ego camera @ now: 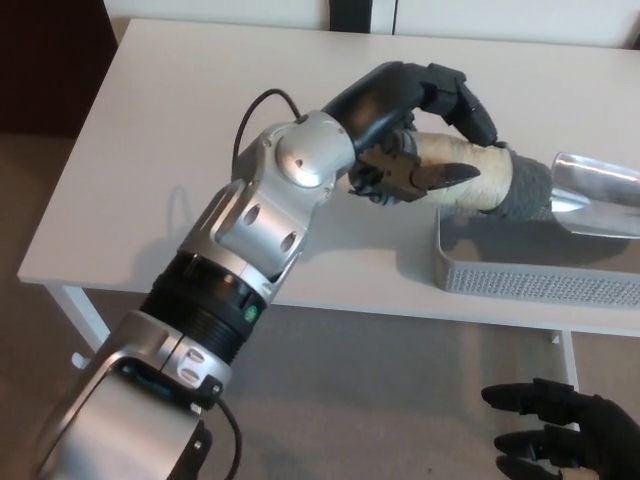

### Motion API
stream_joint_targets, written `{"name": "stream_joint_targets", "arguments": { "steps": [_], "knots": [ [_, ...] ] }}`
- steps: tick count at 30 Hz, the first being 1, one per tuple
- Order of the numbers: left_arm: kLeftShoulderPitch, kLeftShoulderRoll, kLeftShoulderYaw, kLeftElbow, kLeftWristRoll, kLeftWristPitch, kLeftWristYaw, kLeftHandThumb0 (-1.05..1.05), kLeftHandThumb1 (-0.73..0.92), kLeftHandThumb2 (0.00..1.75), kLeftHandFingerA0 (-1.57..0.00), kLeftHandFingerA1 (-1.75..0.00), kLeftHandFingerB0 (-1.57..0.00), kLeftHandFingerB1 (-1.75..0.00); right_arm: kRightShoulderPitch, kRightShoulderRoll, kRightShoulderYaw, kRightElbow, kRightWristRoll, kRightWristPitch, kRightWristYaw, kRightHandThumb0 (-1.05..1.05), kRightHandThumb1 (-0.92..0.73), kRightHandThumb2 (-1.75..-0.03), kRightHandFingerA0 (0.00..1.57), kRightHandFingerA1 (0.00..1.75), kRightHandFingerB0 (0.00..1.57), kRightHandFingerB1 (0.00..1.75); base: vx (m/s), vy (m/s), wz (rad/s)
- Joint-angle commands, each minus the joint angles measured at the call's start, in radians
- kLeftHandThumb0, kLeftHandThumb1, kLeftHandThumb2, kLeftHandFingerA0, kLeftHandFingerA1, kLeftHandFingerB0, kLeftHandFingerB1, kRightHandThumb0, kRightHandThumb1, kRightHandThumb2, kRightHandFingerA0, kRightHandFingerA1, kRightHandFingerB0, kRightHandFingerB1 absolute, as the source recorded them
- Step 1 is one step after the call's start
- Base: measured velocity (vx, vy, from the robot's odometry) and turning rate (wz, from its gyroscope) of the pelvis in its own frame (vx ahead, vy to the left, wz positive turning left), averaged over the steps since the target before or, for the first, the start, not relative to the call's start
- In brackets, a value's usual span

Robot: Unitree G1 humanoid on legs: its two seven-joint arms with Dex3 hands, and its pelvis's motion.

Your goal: The robot walks towards a desk on which a shovel is kept on the left hand side and a container is kept on the right hand side. The robot picks up the shovel using its left hand and places it in the container.

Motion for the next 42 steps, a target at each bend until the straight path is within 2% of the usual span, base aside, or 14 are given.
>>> {"name": "stream_joint_targets", "arguments": {
  "steps": [1, 4, 5, 6, 7, 8, 9, 30, 31, 32, 36, 37, 38, 42],
  "knots": [
    [-0.049, -0.013, -0.007, 0.027, 0.020, 0.021, 0.009, -0.19, 0.79, 0.74, -0.89, -1.45, -0.74, -0.95, -0.010, -0.012, -0.002, -0.016, 0.004, 0.011, 0.012, -0.30, -0.52, -0.55, 0.54, 0.44, 0.52, 0.43, 0.00, 0.000, 0.00],
    [-0.057, -0.010, -0.025, 0.045, 0.034, -0.015, 0.006, -0.15, 0.80, 0.70, -0.96, -1.33, -0.80, -0.75, -0.017, -0.016, -0.005, -0.023, 0.005, 0.023, 0.015, -0.30, -0.51, -0.55, 0.54, 0.44, 0.51, 0.42, 0.00, 0.000, 0.00],
    [-0.058, -0.008, -0.027, 0.049, 0.037, -0.022, 0.008, -0.17, 0.80, 0.64, -1.00, -1.11, -0.75, -0.52, -0.019, -0.017, -0.004, -0.023, 0.002, 0.023, 0.015, -0.30, -0.52, -0.55, 0.54, 0.44, 0.51, 0.42, 0.00, 0.000, 0.00],
    [-0.061, -0.001, -0.037, 0.054, 0.046, -0.032, 0.004, -0.34, 0.64, 0.60, -0.78, -0.53, -0.39, -0.33, -0.022, -0.016, -0.002, -0.026, 0.000, 0.019, 0.015, -0.29, -0.52, -0.55, 0.54, 0.44, 0.51, 0.42, 0.00, 0.000, 0.00],
    [-0.067, 0.009, -0.055, 0.052, 0.060, -0.027, -0.012, -0.61, 0.47, 0.73, -0.21, -0.42, -0.09, -0.35, -0.024, -0.016, -0.003, -0.027, 0.001, 0.018, 0.016, -0.29, -0.52, -0.55, 0.54, 0.44, 0.52, 0.42, 0.00, 0.000, 0.00],
    [-0.080, 0.024, -0.084, 0.049, 0.079, -0.009, -0.044, -0.69, 0.44, 0.78, 0.00, -0.10, 0.00, -0.12, -0.025, -0.017, -0.002, -0.027, 0.000, 0.016, 0.016, -0.28, -0.52, -0.55, 0.55, 0.44, 0.52, 0.42, 0.00, 0.000, 0.00],
    [-0.088, 0.031, -0.097, 0.050, 0.080, 0.006, -0.065, -0.78, 0.48, 0.79, 0.00, 0.00, 0.00, 0.00, -0.027, -0.018, -0.001, -0.027, -0.003, 0.014, 0.015, -0.27, -0.52, -0.55, 0.56, 0.44, 0.53, 0.42, 0.00, 0.000, 0.00],
    [-0.076, 0.075, -0.092, -0.017, 0.079, -0.019, -0.073, -0.87, 0.50, 0.91, 0.00, -0.01, 0.00, -0.06, -0.037, -0.019, 0.006, -0.026, -0.013, 0.013, 0.007, -0.29, -0.52, -0.55, 0.54, 0.44, 0.52, 0.42, 0.00, 0.000, 0.00],
    [-0.078, 0.089, -0.062, -0.080, 0.052, -0.010, -0.092, -0.93, 0.60, 0.62, 0.00, -0.01, 0.00, -0.05, -0.036, -0.017, 0.007, -0.026, -0.017, 0.014, 0.002, -0.28, -0.53, -0.55, 0.54, 0.43, 0.51, 0.42, 0.00, 0.000, 0.00],
    [-0.086, 0.118, -0.012, -0.198, 0.020, -0.003, -0.114, -0.88, 0.50, 0.92, 0.00, 0.00, 0.00, -0.06, -0.030, -0.017, 0.006, -0.027, -0.018, 0.013, 0.000, -0.29, -0.53, -0.55, 0.54, 0.43, 0.51, 0.42, 0.00, 0.000, 0.00],
    [-0.057, 0.226, 0.132, -0.550, -0.084, 0.018, -0.202, -0.88, 0.53, 0.91, 0.00, -0.01, 0.00, -0.05, -0.020, -0.013, 0.002, -0.020, -0.013, 0.006, 0.001, -0.29, -0.53, -0.55, 0.54, 0.44, 0.51, 0.42, 0.00, 0.000, 0.00],
    [-0.030, 0.273, 0.178, -0.672, -0.109, 0.034, -0.231, -0.88, 0.64, 0.60, 0.00, -0.01, 0.00, -0.05, -0.017, -0.017, -0.001, -0.013, -0.014, 0.000, 0.002, -0.29, -0.53, -0.55, 0.54, 0.44, 0.51, 0.42, 0.00, 0.000, 0.00],
    [-0.005, 0.304, 0.213, -0.757, -0.131, 0.053, -0.254, -0.88, 0.51, 0.82, 0.00, 0.00, 0.00, -0.02, -0.011, -0.018, -0.002, -0.009, -0.015, -0.003, 0.001, -0.29, -0.53, -0.56, 0.55, 0.44, 0.50, 0.42, 0.00, 0.000, 0.00],
    [0.205, 0.429, 0.479, -1.110, -0.313, 0.130, -0.341, -0.80, 0.47, 0.89, 0.00, -0.06, 0.00, -0.10, 0.018, -0.027, -0.008, 0.011, -0.016, 0.007, 0.003, -0.30, -0.53, -0.55, 0.54, 0.43, 0.50, 0.41, 0.00, 0.000, 0.00]
  ]
}}
